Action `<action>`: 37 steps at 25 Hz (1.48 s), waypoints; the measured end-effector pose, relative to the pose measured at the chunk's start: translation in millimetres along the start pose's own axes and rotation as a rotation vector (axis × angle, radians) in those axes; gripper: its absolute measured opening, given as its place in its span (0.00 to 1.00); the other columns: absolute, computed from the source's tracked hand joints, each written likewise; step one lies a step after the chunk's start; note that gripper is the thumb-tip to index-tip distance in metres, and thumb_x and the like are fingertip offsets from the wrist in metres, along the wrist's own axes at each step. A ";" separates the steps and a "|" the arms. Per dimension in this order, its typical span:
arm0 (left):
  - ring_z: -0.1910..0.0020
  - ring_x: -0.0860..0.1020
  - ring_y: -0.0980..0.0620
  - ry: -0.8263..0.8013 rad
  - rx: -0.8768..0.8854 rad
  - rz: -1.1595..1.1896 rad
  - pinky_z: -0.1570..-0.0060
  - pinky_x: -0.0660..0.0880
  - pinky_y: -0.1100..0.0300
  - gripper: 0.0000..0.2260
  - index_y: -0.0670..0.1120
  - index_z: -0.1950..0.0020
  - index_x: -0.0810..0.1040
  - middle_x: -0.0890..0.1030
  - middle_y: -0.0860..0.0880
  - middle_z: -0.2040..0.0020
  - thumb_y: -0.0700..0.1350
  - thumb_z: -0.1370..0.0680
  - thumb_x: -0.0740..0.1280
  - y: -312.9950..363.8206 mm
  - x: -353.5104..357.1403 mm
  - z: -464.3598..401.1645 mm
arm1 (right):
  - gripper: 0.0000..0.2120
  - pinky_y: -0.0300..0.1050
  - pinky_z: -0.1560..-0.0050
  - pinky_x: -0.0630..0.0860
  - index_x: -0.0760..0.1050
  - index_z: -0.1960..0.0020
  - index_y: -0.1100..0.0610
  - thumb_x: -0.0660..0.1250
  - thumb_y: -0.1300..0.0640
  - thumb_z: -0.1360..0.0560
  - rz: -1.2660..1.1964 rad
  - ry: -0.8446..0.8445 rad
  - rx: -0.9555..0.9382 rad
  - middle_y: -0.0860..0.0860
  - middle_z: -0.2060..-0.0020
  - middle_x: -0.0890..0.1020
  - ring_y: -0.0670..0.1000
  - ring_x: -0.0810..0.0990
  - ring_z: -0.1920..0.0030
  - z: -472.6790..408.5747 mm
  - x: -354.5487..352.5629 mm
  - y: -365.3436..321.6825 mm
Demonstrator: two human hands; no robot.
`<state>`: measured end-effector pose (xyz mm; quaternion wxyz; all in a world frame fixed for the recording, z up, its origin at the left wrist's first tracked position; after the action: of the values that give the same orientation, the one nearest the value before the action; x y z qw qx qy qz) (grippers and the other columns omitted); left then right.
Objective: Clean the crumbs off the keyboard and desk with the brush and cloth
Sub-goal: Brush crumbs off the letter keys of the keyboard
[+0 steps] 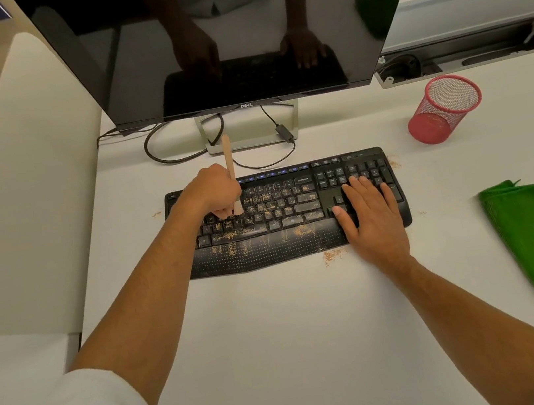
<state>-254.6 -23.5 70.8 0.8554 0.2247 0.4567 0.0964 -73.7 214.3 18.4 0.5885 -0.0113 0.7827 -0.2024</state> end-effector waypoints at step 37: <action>0.65 0.81 0.47 -0.073 0.054 -0.011 0.66 0.78 0.57 0.06 0.39 0.48 0.78 0.82 0.41 0.60 0.40 0.19 0.63 16.9 4.5 1.2 | 0.29 0.55 0.20 0.49 0.70 0.27 0.57 0.51 0.40 0.17 -0.001 0.021 -0.010 0.54 0.26 0.71 0.53 0.63 0.23 -0.5 0.8 1.0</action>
<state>-250.4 -7.3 75.9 0.8657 0.2483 0.4287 0.0710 -74.2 215.1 17.5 0.5800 -0.0126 0.7899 -0.1989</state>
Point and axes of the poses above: each hand's wrist, its own z-axis away from the middle knuckle, its own x-axis out of the palm, y = z × x, the point moved 8 cm from there along -z, towards the middle knuckle
